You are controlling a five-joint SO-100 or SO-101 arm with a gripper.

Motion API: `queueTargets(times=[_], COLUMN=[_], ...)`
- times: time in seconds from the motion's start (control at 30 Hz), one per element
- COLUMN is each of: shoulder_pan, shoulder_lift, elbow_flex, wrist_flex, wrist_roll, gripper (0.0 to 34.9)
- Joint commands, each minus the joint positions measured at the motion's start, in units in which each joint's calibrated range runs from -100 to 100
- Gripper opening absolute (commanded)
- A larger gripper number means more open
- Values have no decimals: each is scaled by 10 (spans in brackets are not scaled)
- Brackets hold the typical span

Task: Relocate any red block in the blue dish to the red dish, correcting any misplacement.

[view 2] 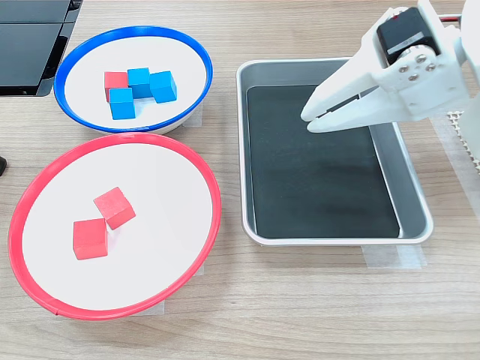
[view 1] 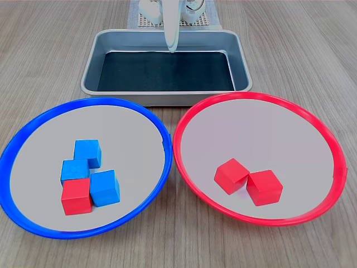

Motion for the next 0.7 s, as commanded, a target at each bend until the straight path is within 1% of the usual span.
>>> queueTargets(times=[0.0,0.43,0.53,0.67], shoulder_pan=[-2,4,10,14], shoulder_lift=[-3,6,32,125], elbow_flex=[0,-2,-29,-127], wrist_flex=[1,-1,-1,-1], wrist_roll=[-1,3,11,27], gripper=[4,3,3,3])
